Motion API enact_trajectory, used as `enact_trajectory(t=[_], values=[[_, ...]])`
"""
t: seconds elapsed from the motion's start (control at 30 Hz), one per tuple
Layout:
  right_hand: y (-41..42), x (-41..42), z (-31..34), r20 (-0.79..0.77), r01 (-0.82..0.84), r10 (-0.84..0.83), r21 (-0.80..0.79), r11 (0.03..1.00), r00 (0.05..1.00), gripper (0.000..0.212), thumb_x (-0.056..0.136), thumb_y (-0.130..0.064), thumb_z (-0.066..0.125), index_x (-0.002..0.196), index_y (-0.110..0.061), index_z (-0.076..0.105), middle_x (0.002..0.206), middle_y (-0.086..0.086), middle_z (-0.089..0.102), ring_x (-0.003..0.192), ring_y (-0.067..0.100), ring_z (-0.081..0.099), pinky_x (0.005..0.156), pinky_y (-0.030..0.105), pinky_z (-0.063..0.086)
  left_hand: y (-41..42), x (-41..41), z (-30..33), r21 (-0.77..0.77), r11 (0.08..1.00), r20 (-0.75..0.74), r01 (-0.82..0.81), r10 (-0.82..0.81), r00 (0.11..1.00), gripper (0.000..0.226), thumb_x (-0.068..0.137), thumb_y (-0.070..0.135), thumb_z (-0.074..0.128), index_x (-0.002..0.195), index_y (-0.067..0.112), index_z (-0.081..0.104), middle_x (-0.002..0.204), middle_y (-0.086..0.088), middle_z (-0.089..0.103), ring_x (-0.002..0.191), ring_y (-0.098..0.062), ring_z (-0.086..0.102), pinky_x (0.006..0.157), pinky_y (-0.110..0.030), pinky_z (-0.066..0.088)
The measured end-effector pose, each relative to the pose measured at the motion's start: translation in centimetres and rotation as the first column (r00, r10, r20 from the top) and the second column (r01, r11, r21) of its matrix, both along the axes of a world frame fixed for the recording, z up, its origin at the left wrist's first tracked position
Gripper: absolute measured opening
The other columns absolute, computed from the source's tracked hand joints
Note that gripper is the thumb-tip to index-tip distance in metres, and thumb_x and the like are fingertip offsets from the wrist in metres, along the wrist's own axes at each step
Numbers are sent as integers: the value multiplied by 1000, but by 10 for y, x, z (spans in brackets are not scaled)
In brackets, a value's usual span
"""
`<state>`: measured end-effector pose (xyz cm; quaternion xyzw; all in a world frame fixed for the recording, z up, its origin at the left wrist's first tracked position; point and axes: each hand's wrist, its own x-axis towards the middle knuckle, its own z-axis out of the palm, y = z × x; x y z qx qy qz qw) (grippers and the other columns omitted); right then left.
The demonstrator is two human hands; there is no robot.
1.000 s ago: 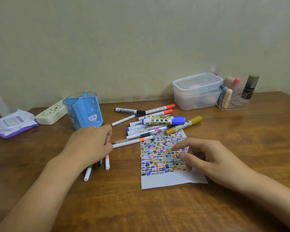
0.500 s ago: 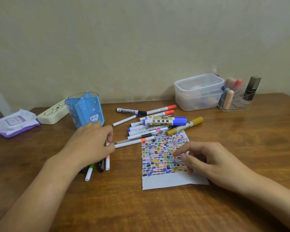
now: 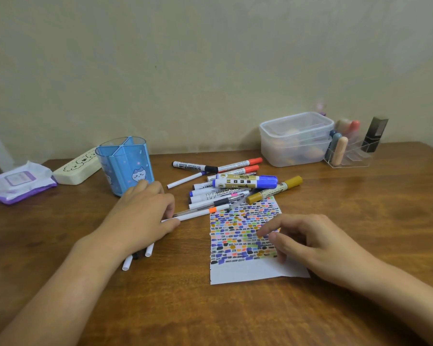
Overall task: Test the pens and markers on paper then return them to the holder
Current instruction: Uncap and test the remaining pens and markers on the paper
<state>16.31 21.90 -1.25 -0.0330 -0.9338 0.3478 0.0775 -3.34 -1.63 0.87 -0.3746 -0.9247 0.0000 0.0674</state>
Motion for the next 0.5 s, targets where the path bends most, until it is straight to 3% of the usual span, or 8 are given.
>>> enact_trajectory(t=[0.23,0.37,0.5], values=[[0,0,-1,-2,-1,1,7,1000,1000,16,101,-36,55,104,-44,68,75,-14,72,64,5,60,59,20,43,1,1,6,8,1000,1,-11,11,1000,16,93,51,57,84,37,54,96,17,49,99,-8,40,79,-26,36],[1,-1,-1,-8,0,0,8,1000,1000,17,101,-36,55,106,-44,68,76,-15,72,67,6,62,62,24,47,-5,4,19,186,979,44,-85,78,996,15,99,43,48,87,34,51,82,9,58,82,-9,51,71,-34,49],[0,-1,-2,-69,1,-1,-7,1000,998,18,100,-33,57,111,-45,66,76,-12,72,61,5,57,61,24,45,2,23,27,375,926,119,-55,11,993,19,101,39,41,87,32,50,70,4,62,67,-13,59,61,-40,52]])
